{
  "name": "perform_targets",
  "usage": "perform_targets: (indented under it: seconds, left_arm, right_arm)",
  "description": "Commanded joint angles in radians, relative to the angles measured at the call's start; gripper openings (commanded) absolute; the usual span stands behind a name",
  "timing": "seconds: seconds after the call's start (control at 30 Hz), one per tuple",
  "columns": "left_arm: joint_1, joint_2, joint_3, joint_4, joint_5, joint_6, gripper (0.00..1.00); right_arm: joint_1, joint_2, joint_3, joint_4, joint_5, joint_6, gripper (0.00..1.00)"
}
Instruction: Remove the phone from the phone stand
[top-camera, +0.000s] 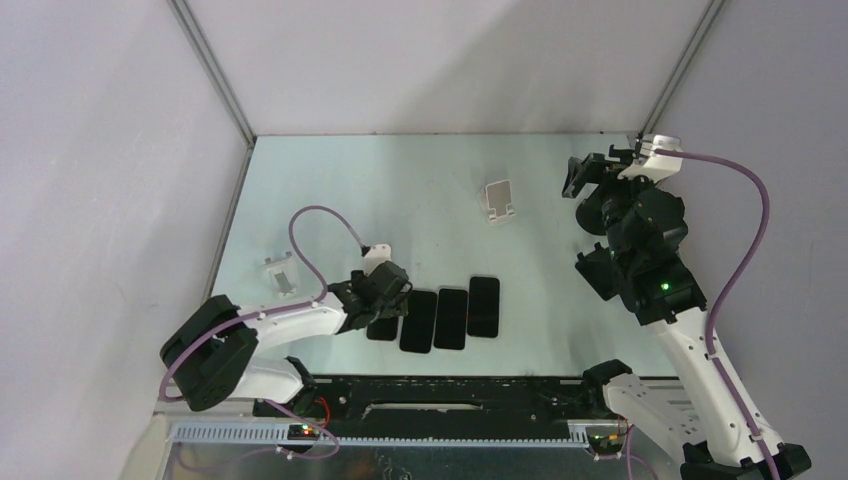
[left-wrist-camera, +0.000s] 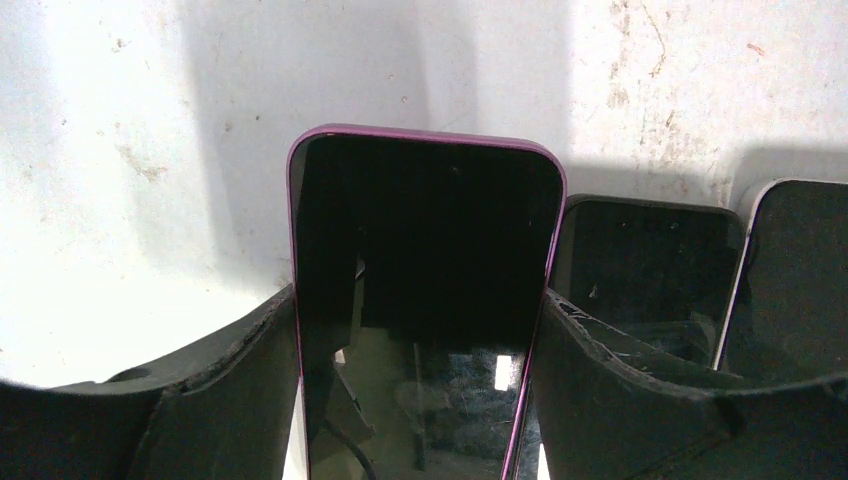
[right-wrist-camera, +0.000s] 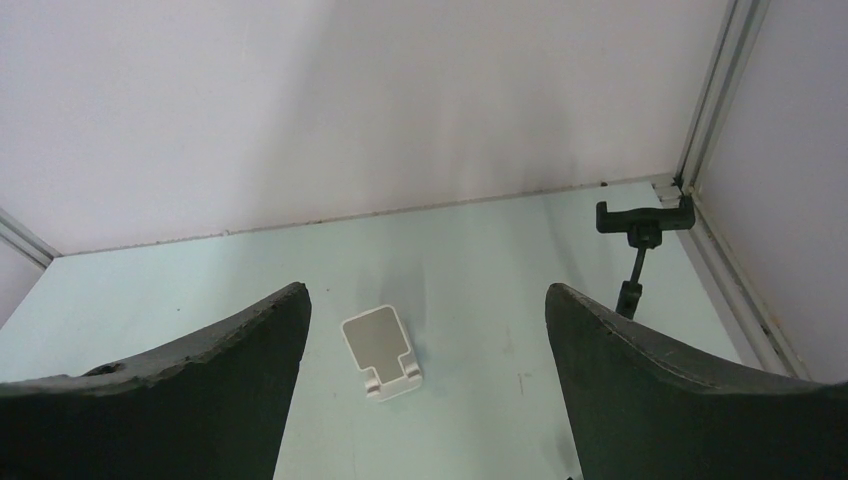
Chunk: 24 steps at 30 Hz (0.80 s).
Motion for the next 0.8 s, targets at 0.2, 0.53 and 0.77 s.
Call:
perform_targets:
  seconds: [0.2, 0.53, 0.77]
  left_arm:
    - [-0.015, 0.116, -0.047, -0.108, 0.158, -0.064, 0.27]
    - [-0.016, 0.100, -0.059, -0.172, 0.077, -0.086, 0.45]
    - [-0.016, 0.093, -0.059, -0.209, 0.041, -0.122, 0.55]
  right_arm:
    - [0.005, 0.003, 0.004, 0.014, 0.003, 0.016, 0.89]
    - [0.004, -0.011, -0.026, 0.033, 0.001, 0.015, 0.89]
    - [0.005, -0.008, -0.027, 0.035, -0.007, 0.024, 0.89]
